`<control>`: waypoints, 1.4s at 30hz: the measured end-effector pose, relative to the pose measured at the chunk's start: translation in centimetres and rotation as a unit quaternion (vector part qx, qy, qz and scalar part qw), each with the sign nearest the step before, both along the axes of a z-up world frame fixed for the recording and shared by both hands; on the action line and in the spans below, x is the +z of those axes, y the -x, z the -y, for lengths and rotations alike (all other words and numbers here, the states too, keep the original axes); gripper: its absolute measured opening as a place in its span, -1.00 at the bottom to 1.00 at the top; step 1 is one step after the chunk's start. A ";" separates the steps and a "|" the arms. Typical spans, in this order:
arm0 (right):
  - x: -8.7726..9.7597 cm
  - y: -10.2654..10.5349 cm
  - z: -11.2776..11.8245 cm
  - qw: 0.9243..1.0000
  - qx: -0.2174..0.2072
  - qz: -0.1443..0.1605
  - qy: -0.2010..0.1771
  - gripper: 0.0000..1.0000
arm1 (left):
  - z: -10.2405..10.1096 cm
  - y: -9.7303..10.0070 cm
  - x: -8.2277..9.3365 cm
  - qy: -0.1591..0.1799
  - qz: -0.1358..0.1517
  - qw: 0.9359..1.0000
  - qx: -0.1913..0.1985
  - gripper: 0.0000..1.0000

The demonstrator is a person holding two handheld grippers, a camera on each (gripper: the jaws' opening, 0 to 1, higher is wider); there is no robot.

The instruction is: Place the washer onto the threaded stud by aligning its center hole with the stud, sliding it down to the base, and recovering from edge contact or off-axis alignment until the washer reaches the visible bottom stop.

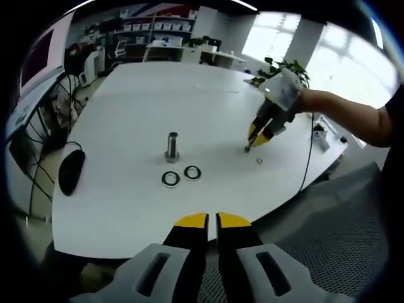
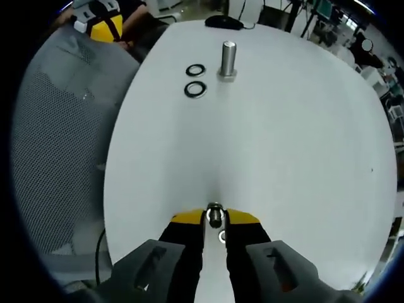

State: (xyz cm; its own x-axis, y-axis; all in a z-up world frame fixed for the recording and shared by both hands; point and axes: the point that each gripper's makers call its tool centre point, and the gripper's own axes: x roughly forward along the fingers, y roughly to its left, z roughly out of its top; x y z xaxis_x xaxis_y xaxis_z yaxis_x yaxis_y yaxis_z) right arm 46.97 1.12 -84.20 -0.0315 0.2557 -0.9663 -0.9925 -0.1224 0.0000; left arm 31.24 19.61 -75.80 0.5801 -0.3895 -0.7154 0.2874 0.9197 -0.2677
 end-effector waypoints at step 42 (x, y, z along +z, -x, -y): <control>0.1 -0.1 2.3 0.997 -0.074 -0.009 -0.029 -0.56 | 0.0 0.1 0.0 -0.001 -0.002 1.000 -0.002 -0.96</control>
State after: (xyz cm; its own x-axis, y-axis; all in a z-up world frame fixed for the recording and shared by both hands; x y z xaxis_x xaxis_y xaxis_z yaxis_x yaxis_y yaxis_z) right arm 47.12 -1.19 -84.11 -0.0071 0.3151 -0.9490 -0.9996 0.0250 0.0158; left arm 31.16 19.59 -75.81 0.5757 -0.3898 -0.7188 0.2898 0.9193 -0.2663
